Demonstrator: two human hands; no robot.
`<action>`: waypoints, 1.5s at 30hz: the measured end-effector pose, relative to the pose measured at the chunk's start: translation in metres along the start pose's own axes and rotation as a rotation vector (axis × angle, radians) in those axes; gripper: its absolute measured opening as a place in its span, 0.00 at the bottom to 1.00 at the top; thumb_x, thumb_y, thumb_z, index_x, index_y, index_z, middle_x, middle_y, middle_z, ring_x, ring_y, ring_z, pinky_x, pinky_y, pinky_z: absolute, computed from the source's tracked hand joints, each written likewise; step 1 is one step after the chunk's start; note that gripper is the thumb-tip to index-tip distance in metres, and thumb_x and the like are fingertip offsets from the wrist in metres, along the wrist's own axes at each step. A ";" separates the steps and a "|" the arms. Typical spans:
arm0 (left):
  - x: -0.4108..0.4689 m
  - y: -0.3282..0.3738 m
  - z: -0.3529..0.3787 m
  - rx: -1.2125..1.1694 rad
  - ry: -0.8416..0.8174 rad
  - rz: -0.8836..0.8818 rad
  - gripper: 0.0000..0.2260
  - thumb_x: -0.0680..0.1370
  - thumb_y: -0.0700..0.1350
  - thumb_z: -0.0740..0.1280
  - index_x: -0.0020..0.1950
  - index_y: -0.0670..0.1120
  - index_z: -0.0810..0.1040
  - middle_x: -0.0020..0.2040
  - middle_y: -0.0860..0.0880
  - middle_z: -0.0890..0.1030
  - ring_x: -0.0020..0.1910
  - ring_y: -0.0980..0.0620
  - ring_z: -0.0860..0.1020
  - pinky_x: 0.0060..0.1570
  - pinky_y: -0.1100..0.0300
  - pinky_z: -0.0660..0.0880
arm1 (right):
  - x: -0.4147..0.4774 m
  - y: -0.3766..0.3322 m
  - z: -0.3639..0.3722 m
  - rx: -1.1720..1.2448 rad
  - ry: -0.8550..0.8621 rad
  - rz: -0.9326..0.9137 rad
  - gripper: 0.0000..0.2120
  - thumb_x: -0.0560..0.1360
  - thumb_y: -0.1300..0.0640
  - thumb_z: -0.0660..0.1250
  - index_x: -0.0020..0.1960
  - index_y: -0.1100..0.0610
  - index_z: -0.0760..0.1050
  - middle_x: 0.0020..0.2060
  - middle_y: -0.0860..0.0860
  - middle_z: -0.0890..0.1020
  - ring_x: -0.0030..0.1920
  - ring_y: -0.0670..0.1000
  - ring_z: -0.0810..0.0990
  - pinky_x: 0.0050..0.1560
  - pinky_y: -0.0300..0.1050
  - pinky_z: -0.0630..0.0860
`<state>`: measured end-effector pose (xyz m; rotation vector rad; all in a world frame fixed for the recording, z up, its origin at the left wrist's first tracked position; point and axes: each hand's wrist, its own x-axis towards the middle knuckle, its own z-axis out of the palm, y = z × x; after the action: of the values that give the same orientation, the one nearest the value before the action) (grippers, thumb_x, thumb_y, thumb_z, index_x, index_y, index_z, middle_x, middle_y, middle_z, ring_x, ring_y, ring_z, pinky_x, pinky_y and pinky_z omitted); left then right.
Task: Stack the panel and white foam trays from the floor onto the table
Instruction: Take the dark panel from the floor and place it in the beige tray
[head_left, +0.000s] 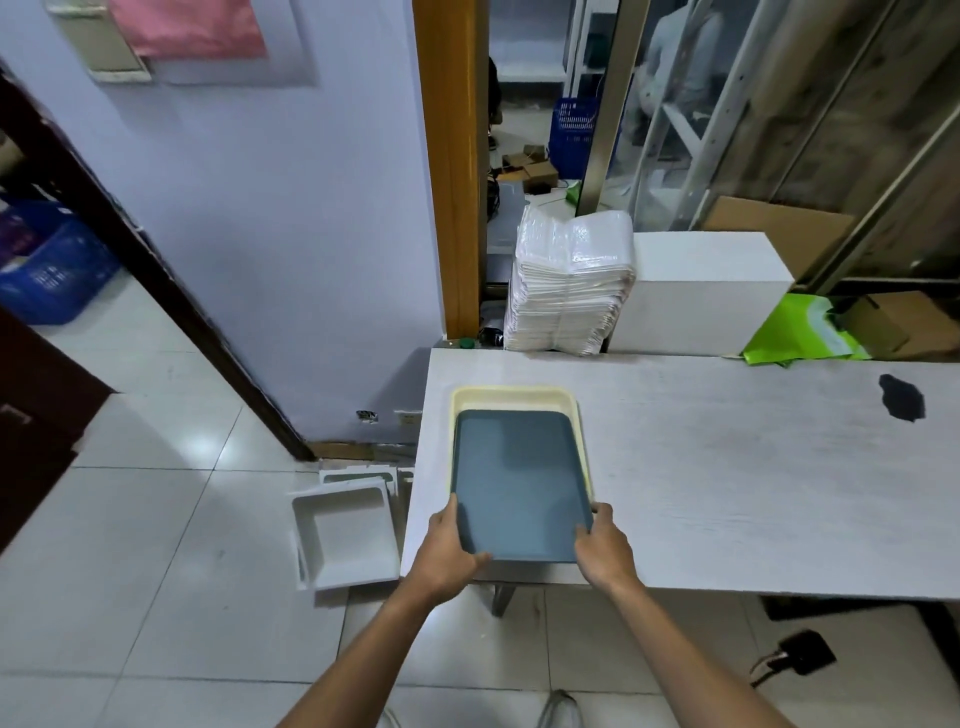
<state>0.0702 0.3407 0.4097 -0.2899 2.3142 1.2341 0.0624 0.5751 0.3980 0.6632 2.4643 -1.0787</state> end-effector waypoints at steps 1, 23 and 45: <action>0.005 -0.006 0.002 0.025 -0.003 0.006 0.44 0.67 0.52 0.78 0.76 0.59 0.57 0.70 0.53 0.68 0.65 0.49 0.73 0.60 0.49 0.79 | 0.001 0.002 0.003 -0.007 -0.007 -0.012 0.19 0.81 0.57 0.58 0.71 0.55 0.61 0.60 0.55 0.78 0.53 0.57 0.79 0.51 0.54 0.79; 0.025 -0.023 0.000 0.410 0.068 0.168 0.43 0.75 0.53 0.73 0.81 0.49 0.51 0.81 0.52 0.56 0.77 0.50 0.60 0.74 0.56 0.61 | 0.015 0.008 0.008 -0.295 -0.043 -0.059 0.35 0.75 0.67 0.63 0.78 0.53 0.55 0.62 0.53 0.62 0.40 0.55 0.80 0.44 0.48 0.80; 0.028 -0.014 -0.010 0.430 -0.047 0.076 0.41 0.76 0.52 0.72 0.81 0.46 0.52 0.80 0.50 0.53 0.72 0.44 0.69 0.69 0.49 0.68 | 0.013 0.001 -0.013 -0.649 -0.172 -0.235 0.44 0.72 0.32 0.68 0.77 0.55 0.58 0.72 0.59 0.58 0.60 0.63 0.77 0.58 0.51 0.75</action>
<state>0.0488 0.3256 0.3893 -0.0226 2.4915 0.7360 0.0507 0.5891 0.3995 0.0778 2.5573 -0.3271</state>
